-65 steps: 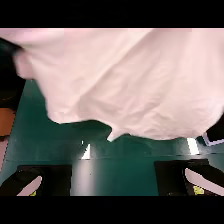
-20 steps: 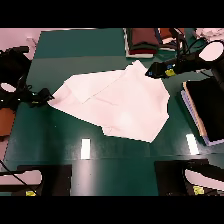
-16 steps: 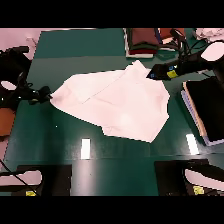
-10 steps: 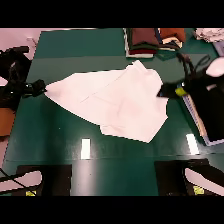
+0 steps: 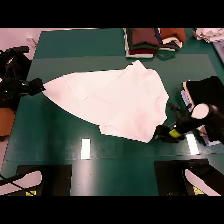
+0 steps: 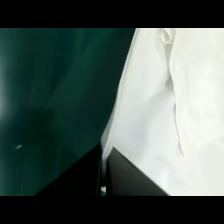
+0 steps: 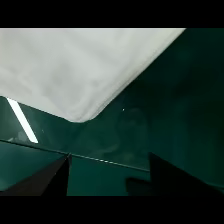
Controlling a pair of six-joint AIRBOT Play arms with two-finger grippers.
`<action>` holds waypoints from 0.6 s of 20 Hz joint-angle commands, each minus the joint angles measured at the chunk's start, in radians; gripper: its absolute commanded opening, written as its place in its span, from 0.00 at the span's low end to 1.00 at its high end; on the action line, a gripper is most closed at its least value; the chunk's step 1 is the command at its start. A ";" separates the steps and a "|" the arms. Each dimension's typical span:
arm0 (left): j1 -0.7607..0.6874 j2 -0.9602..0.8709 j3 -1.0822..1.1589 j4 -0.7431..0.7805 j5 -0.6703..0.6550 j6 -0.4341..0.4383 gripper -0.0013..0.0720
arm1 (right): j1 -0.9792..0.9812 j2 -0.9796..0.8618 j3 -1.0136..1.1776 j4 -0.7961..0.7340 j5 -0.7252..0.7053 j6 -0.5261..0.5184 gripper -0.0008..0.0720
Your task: Fold the shirts.
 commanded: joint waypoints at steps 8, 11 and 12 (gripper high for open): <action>-0.001 0.002 0.001 -0.001 -0.034 0.003 0.05 | 0.241 -0.239 0.058 0.092 -0.321 0.066 0.59; -0.001 0.005 0.002 -0.001 -0.034 0.003 0.05 | 0.293 -0.272 0.125 0.085 -0.324 0.002 0.04; -0.001 0.017 0.003 0.000 -0.031 0.003 0.05 | 0.304 -0.261 0.159 0.048 -0.316 0.003 0.04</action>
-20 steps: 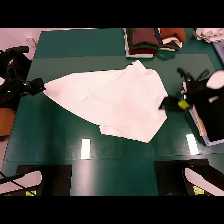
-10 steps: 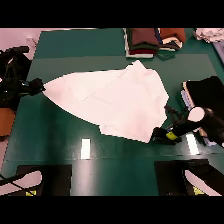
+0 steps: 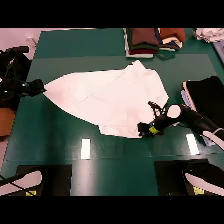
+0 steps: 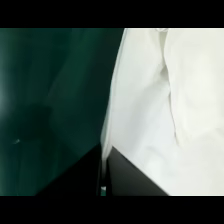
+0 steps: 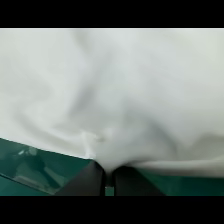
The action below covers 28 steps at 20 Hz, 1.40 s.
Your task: Fold the shirts.
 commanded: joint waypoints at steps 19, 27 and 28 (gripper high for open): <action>-0.001 0.681 0.784 -0.003 0.034 -0.058 0.05 | -0.497 0.309 1.481 -0.334 0.343 -0.192 0.04; -0.001 0.529 0.628 -0.013 -0.176 -0.106 0.05 | -0.496 0.135 1.312 -0.240 0.406 -0.209 0.04; -0.001 0.483 0.565 -0.022 -0.187 -0.106 0.05 | -0.496 0.101 1.266 -0.241 0.426 -0.209 0.04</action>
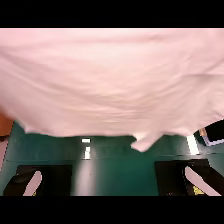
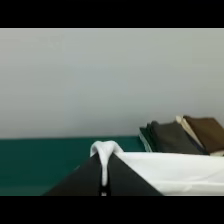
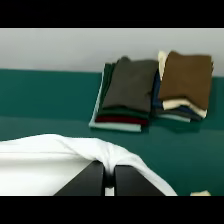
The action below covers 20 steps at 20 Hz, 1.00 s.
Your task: Fold the shirts.
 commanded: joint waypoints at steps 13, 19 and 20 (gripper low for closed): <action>-0.162 -0.802 -0.439 -0.044 0.206 0.113 0.05 | 0.043 -0.624 -0.339 0.016 -0.171 -0.033 0.04; -0.150 -0.801 -0.405 -0.004 0.112 0.114 0.05 | 0.040 -0.626 -0.256 -0.082 -0.105 -0.068 0.04; -0.150 -0.801 -0.416 0.019 0.093 0.115 0.05 | 0.040 -0.603 -0.303 -0.136 -0.090 -0.068 0.04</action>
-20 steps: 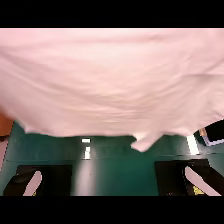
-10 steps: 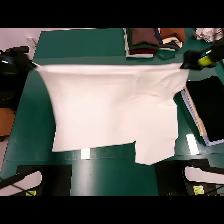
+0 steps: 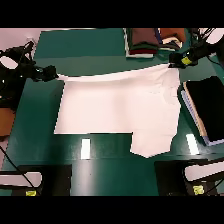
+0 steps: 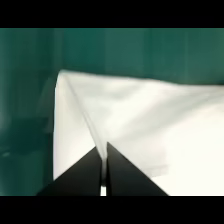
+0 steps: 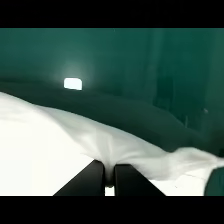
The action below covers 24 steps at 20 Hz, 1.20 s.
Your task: Fold the shirts.
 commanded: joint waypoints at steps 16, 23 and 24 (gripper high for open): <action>-0.001 0.000 -0.127 0.054 -0.113 0.008 0.74 | -0.005 0.186 -0.488 -0.080 -0.108 0.011 0.59; 0.000 0.261 -0.295 0.397 -0.259 -0.091 0.75 | -0.005 0.413 -0.532 -0.034 0.014 -0.002 0.59; -0.001 0.290 -0.360 0.386 -0.264 -0.092 0.78 | -0.005 0.461 -0.570 -0.001 0.005 -0.016 0.59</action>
